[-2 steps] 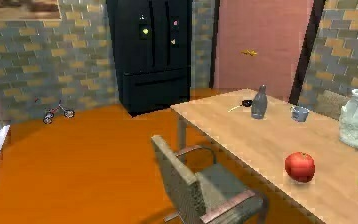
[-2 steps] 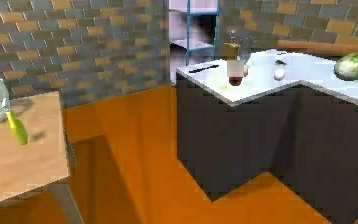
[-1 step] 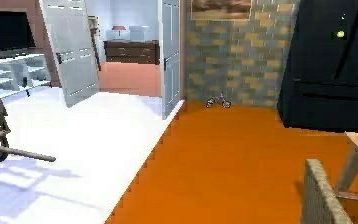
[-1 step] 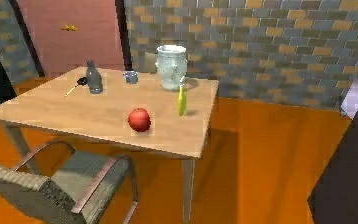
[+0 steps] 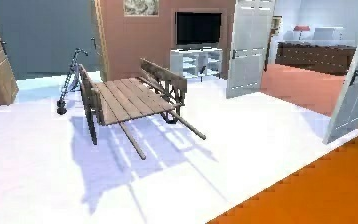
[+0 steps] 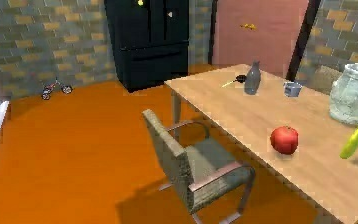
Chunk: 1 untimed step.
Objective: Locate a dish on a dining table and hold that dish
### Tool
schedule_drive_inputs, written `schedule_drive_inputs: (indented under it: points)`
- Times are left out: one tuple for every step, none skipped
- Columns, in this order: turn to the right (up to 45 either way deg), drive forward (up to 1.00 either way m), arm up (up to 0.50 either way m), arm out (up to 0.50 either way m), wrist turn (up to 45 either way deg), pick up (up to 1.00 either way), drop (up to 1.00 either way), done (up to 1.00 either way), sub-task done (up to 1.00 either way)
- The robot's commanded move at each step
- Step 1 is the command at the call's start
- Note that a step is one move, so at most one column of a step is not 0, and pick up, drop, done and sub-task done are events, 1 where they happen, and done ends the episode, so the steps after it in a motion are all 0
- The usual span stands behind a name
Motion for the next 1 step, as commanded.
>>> schedule_drive_inputs:
  points:
    - [-45.0,0.00,0.00,0.00,0.0,0.00,0.00,0.00,0.00]
